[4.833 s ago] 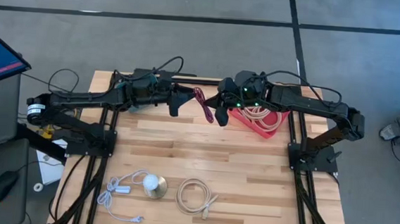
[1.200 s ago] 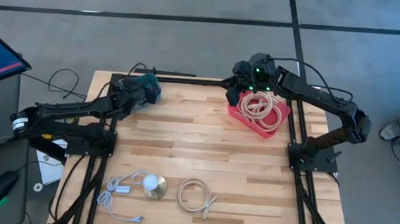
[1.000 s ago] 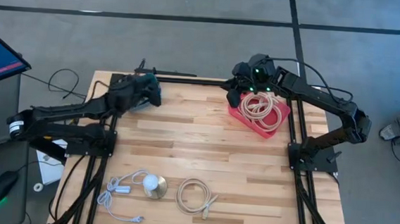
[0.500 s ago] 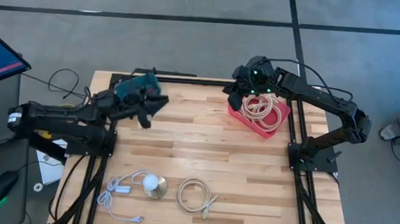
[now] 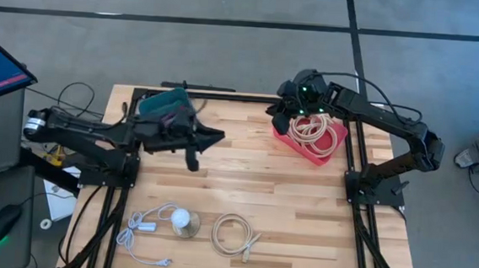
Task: Pick & Place USB Port
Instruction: Put the white charger cable into pink bin
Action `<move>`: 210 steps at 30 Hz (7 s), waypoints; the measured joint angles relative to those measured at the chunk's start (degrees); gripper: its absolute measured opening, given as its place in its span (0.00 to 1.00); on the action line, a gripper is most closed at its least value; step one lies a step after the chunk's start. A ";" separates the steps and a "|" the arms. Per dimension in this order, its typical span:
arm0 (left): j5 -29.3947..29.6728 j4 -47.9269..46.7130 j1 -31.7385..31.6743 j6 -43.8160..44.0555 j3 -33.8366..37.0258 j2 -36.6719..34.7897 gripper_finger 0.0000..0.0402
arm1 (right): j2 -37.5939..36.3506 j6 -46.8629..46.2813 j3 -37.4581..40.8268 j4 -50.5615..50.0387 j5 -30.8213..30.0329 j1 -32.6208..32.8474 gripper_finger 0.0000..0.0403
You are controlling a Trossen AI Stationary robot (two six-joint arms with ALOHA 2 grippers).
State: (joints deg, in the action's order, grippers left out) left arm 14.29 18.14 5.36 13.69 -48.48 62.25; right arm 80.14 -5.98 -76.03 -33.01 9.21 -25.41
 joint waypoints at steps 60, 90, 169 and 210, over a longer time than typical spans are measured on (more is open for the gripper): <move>1.65 -59.83 15.44 36.20 -48.32 34.95 0.01 | -1.77 3.10 -0.02 -12.93 -0.22 -12.63 0.13; -17.77 -71.09 14.63 46.45 -48.25 52.84 0.01 | -1.36 7.72 2.47 -10.68 -0.26 -18.80 0.13; -17.46 -41.09 14.60 39.32 -24.93 52.27 0.04 | -1.07 8.25 2.43 -8.12 -0.24 -19.46 0.13; 22.20 -53.25 -15.23 21.92 -26.04 18.66 0.04 | -3.69 9.60 2.38 -6.63 36.06 -23.28 0.13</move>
State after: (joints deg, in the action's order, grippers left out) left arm 36.49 -35.10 -9.87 35.61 -74.51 80.90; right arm 76.44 3.63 -73.65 -39.63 45.27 -48.69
